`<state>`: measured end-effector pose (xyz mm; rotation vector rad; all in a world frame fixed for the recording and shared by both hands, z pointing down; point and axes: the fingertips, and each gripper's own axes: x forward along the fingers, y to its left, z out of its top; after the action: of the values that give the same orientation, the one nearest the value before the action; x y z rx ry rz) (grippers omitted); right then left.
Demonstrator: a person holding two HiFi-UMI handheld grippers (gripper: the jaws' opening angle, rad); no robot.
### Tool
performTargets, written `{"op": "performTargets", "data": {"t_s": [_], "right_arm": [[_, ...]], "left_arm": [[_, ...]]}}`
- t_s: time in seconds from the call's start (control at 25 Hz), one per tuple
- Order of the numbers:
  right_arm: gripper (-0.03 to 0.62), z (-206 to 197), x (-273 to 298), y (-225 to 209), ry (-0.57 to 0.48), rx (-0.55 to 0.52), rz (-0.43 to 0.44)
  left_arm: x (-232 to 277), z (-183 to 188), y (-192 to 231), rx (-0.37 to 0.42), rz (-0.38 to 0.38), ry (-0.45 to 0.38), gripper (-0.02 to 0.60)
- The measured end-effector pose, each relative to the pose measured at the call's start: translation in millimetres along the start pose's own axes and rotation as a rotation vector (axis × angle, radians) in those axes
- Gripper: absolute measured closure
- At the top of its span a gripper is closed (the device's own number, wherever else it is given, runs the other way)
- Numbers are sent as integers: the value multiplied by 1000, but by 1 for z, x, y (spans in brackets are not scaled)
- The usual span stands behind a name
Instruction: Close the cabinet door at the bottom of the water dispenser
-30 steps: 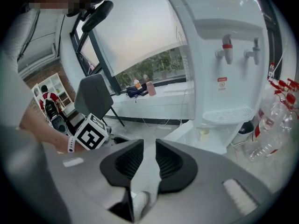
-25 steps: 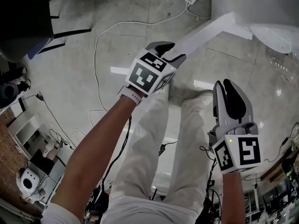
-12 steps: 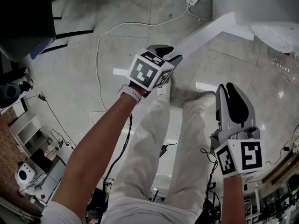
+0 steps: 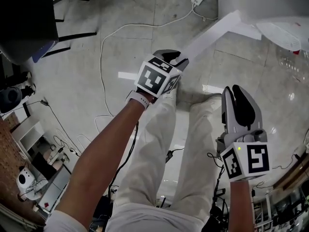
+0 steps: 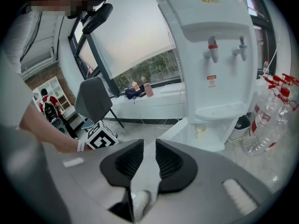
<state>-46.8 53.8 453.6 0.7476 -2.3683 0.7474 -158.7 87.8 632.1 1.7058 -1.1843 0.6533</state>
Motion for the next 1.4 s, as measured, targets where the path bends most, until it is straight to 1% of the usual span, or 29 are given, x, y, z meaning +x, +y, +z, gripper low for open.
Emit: {"op": "performTargets", "data": {"t_s": [0.12,0.44,0.52,0.64,0.76,1.16,1.4], "right_arm": [[503,0,-2,0,-2,6,-4],[503,-1,-11,-16,-22,18,-34],[503,-4,-15,-19,-22,22,-39],[504,-7,-20,-21,-16,21,-38],[504,-11,-24,-25,-11,21,-40],[505,-18,-34,-45,-22,48,-69],[505,-23,-37,-50,-15,57,-82]], "left_arm": [[2,-4,-7,-7,-2,-3,446],[7,-11,-24,-24,12,23,448],[9,-13,-30,-18,15,35,448],[13,-16,-40,12,12,64,446],[16,-18,-48,3,13,74,446],[34,-24,-83,-1,-47,131,448],[49,-26,-112,26,-109,174,449]]}}
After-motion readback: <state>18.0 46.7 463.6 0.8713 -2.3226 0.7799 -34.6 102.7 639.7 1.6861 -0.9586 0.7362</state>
